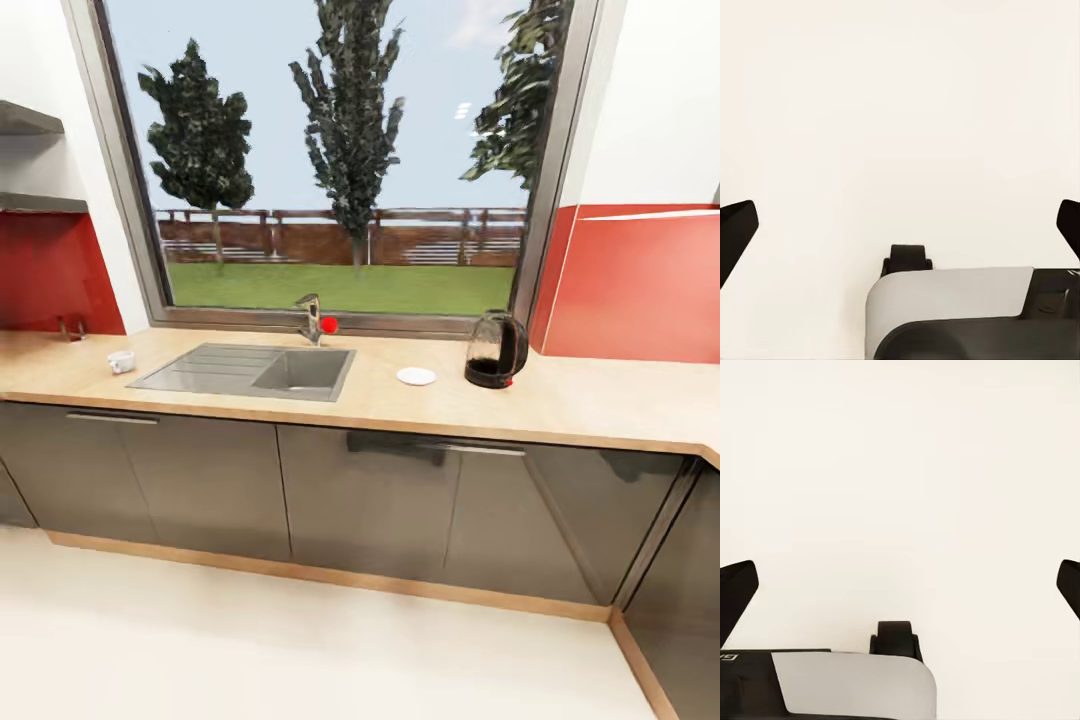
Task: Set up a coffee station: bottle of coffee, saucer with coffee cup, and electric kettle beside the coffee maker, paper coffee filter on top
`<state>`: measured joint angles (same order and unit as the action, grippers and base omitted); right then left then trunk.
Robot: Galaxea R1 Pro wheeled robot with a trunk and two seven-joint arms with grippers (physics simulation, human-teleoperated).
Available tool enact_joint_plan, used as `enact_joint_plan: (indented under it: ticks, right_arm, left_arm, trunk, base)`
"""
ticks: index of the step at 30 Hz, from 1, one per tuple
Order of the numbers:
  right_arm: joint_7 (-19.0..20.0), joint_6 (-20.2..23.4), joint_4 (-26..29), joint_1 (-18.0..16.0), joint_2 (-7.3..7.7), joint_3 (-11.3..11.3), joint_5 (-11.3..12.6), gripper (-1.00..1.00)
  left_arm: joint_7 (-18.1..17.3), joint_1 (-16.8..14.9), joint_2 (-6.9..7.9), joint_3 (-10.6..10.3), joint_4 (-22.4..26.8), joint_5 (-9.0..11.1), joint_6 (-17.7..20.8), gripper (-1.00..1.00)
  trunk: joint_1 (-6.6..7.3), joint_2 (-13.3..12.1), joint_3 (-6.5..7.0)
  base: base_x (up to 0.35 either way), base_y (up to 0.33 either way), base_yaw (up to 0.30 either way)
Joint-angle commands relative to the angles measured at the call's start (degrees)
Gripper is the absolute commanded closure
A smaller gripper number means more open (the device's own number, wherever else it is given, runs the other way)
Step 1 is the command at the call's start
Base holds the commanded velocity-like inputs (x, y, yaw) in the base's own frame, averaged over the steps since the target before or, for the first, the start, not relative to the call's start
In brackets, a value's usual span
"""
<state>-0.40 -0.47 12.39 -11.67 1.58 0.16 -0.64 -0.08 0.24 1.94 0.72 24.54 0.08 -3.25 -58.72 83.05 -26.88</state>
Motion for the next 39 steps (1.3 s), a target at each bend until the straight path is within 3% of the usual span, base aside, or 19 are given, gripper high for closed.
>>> enact_joint_plan:
  ticks: [1, 18, 39]
  right_arm:
    - [-0.04, -0.05, 0.00, -0.02, 0.00, 0.02, -0.06, -1.00]
    - [-0.06, 0.06, 0.00, -0.02, 0.02, 0.16, -0.06, -1.00]
    - [-0.04, 0.04, 0.00, -0.02, 0.00, 0.19, -0.06, -1.00]
  left_arm:
    - [-0.01, 0.02, -0.01, 0.05, 0.07, 0.01, -0.10, -1.00]
    - [-0.01, 0.01, -0.01, -0.01, 0.07, 0.01, -0.11, -1.00]
    - [-0.01, 0.00, -0.01, -0.02, 0.07, 0.00, -0.09, -1.00]
  trunk:
    - [-0.01, 0.03, -0.05]
    - [-0.01, 0.03, -0.05]
    - [-0.01, 0.03, -0.05]
  base:
    - [0.055, 0.045, 0.278]
    - [0.025, 0.017, 0.269]
    - [0.242, 0.182, 0.214]
